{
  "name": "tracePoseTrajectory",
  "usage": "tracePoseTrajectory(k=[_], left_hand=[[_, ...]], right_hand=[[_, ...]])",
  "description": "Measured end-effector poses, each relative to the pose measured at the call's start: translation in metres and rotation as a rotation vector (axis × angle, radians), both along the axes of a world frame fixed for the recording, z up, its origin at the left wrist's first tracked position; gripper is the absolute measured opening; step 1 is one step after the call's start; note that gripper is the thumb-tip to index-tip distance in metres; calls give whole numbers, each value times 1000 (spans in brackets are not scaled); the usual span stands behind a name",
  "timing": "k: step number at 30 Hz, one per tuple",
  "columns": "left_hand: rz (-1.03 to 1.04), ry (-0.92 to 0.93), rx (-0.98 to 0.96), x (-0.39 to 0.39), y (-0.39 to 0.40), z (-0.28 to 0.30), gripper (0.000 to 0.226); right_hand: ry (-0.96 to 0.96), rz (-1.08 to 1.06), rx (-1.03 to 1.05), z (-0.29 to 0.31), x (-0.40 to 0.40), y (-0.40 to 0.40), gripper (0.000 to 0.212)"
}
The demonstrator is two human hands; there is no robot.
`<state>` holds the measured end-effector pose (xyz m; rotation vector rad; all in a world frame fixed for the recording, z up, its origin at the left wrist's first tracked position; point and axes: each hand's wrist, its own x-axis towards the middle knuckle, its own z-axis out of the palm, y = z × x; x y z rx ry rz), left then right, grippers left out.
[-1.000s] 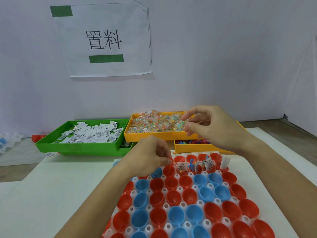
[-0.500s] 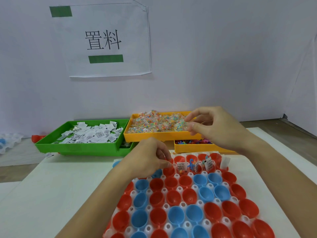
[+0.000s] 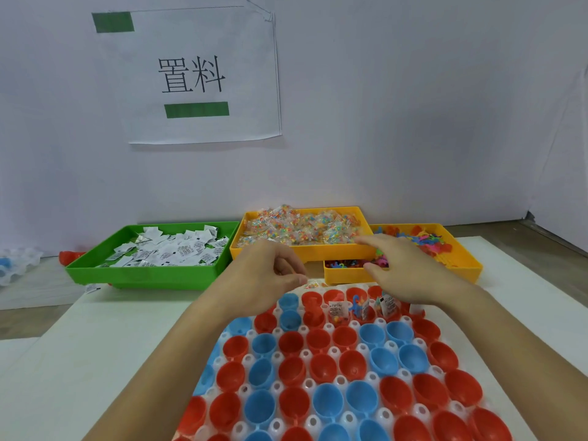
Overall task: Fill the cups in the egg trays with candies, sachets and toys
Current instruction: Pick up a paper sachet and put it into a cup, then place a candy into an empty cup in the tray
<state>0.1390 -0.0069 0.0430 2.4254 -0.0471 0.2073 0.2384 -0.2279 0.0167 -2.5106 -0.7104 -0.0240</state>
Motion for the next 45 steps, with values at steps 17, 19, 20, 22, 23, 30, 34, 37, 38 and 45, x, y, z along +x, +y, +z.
tracePoseTrajectory(k=[17,19,20,22,23,30,34,37,38,45], left_hand=[[214,-16,311,1,30,-10,52],[222,-5,317,1,31,-11,52],[231,-15,312,1,31,-11,50],[245,-31,308,1,31,-11,45],[248,-33,311,2,31,-11,42],[247,-43,320,2,31,-12,34],[256,-46,311,4,31,-13,32],[267,-59,308,5,32,-15,31],[268,-64,309,6,32,-15,31],[268,-61,326,10,40,-19,32]], right_hand=[[-155,-14,42,0,2,3,35],[-122,-5,18,2,0,4,42],[-103,1,7,4,-2,5,45],[-68,16,-5,6,-4,7,47],[-51,19,-1,7,-5,8,47],[3,4,64,9,-11,12,45],[42,22,59,13,-12,12,45],[42,23,72,14,-13,12,44],[38,24,81,14,-13,12,45],[24,20,101,15,-14,12,46]])
